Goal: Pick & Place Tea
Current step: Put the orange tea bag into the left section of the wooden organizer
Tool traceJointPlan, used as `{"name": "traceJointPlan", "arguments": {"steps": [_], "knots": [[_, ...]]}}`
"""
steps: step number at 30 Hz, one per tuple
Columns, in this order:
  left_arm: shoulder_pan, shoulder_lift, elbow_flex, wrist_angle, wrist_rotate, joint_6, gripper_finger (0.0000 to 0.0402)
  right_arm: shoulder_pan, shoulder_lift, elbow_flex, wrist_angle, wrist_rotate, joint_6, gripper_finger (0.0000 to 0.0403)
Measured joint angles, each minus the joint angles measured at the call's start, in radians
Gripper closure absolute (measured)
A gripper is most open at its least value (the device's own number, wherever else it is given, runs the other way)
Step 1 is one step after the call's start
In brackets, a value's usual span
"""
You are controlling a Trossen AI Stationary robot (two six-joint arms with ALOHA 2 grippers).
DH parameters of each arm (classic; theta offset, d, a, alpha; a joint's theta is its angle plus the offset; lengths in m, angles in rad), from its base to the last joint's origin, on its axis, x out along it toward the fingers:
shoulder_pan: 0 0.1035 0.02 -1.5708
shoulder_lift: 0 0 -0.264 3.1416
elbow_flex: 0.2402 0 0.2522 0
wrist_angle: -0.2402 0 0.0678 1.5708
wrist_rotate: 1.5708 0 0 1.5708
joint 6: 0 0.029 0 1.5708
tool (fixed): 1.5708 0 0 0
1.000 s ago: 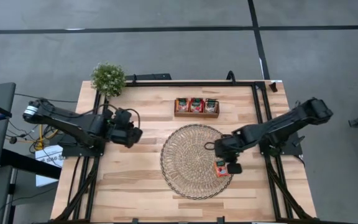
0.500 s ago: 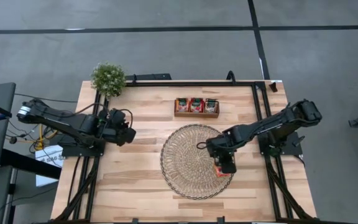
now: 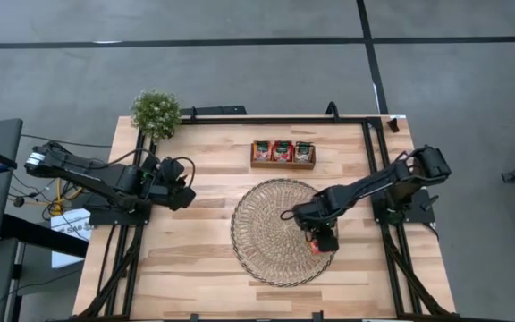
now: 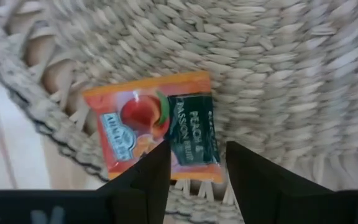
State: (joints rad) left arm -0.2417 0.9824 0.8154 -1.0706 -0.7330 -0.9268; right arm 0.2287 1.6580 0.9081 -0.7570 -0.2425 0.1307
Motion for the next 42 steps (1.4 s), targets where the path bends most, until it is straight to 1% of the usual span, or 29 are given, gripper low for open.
{"name": "traceJointPlan", "arguments": {"steps": [6, 10, 16, 21, 22, 26, 28, 31, 37, 42], "knots": [[0.0, 0.001, 0.0, 0.0, 0.003, 0.0, 0.0312, 0.0, 0.054, 0.006, 0.01, -0.006, 0.001, 0.026], [0.0, 0.001, 0.0, 0.013, 0.003, 0.0, 0.0312, -0.001, 0.058, 0.006, 0.011, -0.013, 0.003, 0.0277], [0.0, 0.001, 0.0, 0.063, 0.033, 0.081, 0.0312, 0.0, 0.038, 0.001, 0.01, -0.014, 0.018, 0.0333], [0.0, 0.001, 0.0, 0.122, 0.037, 0.152, 0.0312, 0.0, 0.032, 0.0, 0.007, -0.013, 0.019, 0.0391], [0.0, 0.001, 0.0, 0.124, 0.036, 0.155, 0.0312, 0.0, 0.031, 0.0, 0.007, -0.013, 0.019, 0.0397], [0.0, 0.001, 0.0, 0.124, 0.034, 0.155, 0.0312, 0.0, 0.031, 0.0, 0.006, 0.014, 0.043, 0.0395], [0.0, 0.001, 0.0, 0.124, 0.032, 0.155, 0.0312, 0.0, 0.031, 0.004, -0.002, 0.017, 0.045, 0.04], [0.0, 0.001, 0.0, 0.124, 0.031, 0.155, 0.0312, 0.01, 0.03, 0.036, -0.038, 0.041, 0.044, 0.04], [0.0, 0.001, 0.0, 0.149, 0.031, 0.154, 0.0312, 0.037, 0.028, 0.153, -0.143, 0.107, 0.014, 0.0402], [0.0, 0.001, 0.0, 0.242, 0.045, 0.175, 0.0312, 0.057, 0.028, 0.266, -0.2, 0.173, -0.009, 0.0403]]}}
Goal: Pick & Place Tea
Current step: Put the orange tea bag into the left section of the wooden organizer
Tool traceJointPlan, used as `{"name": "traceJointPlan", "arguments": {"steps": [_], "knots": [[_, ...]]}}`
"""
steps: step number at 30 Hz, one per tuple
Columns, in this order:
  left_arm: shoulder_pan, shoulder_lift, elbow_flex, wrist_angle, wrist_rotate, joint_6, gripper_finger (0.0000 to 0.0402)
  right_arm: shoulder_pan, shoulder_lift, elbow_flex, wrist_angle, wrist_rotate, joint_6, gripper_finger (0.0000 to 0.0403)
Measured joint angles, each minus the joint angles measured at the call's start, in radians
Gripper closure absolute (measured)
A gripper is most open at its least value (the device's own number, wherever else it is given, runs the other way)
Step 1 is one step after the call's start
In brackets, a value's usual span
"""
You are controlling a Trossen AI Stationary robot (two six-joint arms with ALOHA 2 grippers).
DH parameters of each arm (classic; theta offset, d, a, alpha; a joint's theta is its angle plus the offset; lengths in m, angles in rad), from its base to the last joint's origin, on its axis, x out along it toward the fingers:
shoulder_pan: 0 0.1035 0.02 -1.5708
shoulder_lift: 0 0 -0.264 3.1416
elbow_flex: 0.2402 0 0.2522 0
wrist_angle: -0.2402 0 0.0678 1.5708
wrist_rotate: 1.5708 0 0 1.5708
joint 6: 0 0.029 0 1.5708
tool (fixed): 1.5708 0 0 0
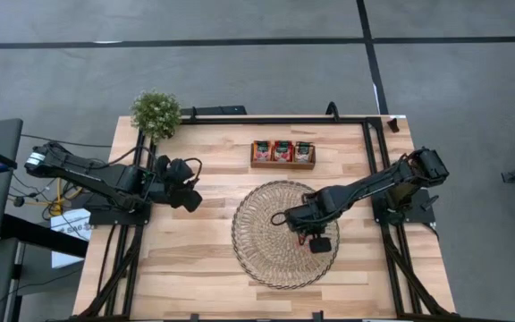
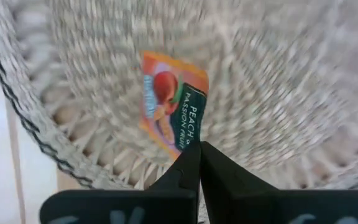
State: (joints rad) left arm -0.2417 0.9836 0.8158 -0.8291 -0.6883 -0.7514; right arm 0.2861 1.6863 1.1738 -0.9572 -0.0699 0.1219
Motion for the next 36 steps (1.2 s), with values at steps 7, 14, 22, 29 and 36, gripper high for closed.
{"name": "traceJointPlan", "arguments": {"steps": [7, 14, 22, 29, 36], "knots": [[0.0, 0.0, 0.001, 0.246, 0.093, 0.127, 0.0312, -0.004, 0.0, 0.112, -0.03, 0.082, -0.035, 0.0403], [0.0, 0.0, 0.001, 0.457, 0.117, 0.255, 0.03, -0.034, 0.0, 0.186, -0.03, 0.124, -0.055, 0.0403], [0.032, 0.095, 0.002, 0.696, 0.233, 0.34, 0.0215, -0.074, 0.0, 0.249, -0.022, 0.129, -0.102, 0.0403], [0.066, 0.264, 0.001, 0.942, 0.408, 0.397, 0.0144, -0.096, 0.0, 0.282, -0.022, 0.13, -0.105, 0.0403], [0.069, 0.369, 0.002, 1.138, 0.549, 0.413, 0.0126, -0.104, 0.0, 0.285, -0.023, 0.128, -0.104, 0.0403]]}}
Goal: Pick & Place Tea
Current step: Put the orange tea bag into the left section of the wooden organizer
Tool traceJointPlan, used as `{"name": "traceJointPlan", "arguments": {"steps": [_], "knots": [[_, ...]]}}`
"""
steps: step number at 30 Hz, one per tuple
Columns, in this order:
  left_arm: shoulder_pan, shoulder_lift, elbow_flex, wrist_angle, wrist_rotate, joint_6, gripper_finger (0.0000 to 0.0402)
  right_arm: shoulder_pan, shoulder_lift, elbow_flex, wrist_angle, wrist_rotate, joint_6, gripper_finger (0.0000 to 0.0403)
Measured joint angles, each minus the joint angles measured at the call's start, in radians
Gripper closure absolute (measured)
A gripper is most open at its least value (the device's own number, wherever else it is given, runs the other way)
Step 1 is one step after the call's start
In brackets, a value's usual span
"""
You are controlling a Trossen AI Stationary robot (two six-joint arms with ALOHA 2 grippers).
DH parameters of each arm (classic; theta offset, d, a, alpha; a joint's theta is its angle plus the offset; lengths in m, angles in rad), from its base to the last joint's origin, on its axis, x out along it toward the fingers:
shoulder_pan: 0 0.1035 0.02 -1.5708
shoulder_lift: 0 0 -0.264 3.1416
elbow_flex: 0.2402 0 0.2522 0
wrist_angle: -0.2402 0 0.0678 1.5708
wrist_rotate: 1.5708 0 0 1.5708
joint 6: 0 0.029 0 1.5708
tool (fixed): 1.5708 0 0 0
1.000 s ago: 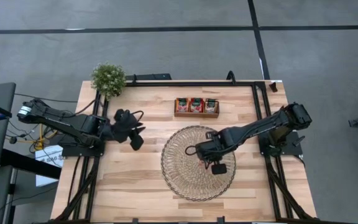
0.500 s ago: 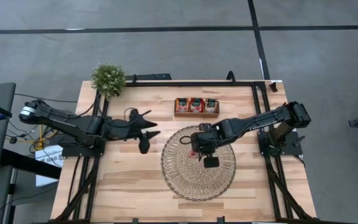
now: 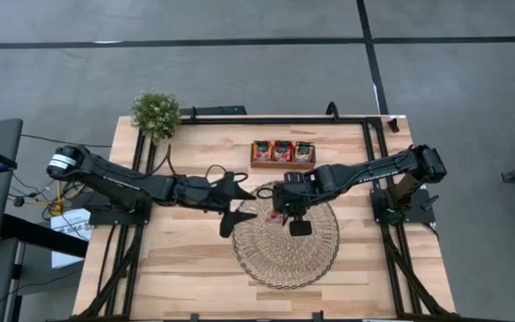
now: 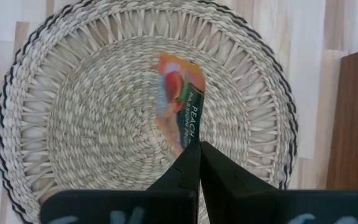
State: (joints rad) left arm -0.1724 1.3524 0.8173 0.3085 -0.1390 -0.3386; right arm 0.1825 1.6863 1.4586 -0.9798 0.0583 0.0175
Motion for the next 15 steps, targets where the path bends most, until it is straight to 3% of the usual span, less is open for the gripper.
{"name": "traceJointPlan", "arguments": {"steps": [15], "knots": [[0.068, 0.074, 0.02, -0.043, 0.113, -0.04, 0.0126, -0.013, 0.0, 0.0, 0.074, -0.007, -0.018, 0.0403]]}}
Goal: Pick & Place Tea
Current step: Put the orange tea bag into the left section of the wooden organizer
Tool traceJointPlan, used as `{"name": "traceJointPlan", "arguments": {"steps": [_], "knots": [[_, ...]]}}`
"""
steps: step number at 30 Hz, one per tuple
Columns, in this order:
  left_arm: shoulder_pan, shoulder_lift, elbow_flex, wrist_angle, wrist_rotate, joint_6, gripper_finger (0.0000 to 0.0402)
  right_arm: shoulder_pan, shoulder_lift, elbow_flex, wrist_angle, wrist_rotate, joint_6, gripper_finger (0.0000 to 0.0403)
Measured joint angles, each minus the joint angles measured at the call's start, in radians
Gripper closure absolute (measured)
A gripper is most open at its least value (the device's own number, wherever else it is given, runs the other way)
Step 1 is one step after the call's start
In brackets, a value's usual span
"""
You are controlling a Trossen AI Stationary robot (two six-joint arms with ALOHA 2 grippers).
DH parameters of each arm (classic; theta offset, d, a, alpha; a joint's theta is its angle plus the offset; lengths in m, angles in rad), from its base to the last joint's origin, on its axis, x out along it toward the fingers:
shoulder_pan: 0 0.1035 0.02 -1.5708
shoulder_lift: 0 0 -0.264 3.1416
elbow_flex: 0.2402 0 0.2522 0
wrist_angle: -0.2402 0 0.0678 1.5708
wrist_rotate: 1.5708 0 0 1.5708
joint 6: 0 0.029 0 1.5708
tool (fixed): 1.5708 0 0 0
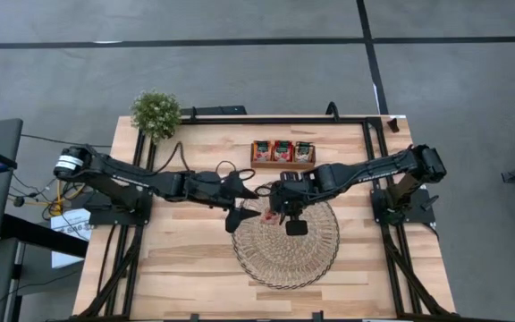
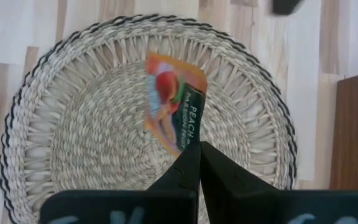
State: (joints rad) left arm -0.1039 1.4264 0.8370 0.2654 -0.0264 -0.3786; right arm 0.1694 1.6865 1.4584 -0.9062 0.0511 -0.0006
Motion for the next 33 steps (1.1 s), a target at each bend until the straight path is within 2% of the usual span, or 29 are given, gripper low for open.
{"name": "traceJointPlan", "arguments": {"steps": [7, 14, 19, 27, 33], "knots": [[0.002, 0.139, 0.163, -0.109, 0.033, 0.06, 0.0126, -0.018, 0.0, 0.0, 0.01, -0.001, 0.0, 0.0403], [0.006, 0.201, 0.272, -0.229, 0.03, 0.105, 0.0127, -0.017, 0.0, -0.001, -0.002, -0.003, 0.0, 0.0403], [0.007, 0.21, 0.299, -0.255, -0.006, 0.105, 0.0142, -0.014, 0.0, -0.001, -0.002, -0.003, -0.001, 0.0403], [0.008, 0.21, 0.3, -0.302, -0.023, 0.105, 0.0201, -0.014, 0.0, -0.001, 0.002, -0.003, -0.009, 0.0403], [0.008, 0.21, 0.3, -0.312, -0.026, 0.105, 0.021, -0.014, 0.0, -0.001, 0.003, -0.003, -0.01, 0.0403]]}}
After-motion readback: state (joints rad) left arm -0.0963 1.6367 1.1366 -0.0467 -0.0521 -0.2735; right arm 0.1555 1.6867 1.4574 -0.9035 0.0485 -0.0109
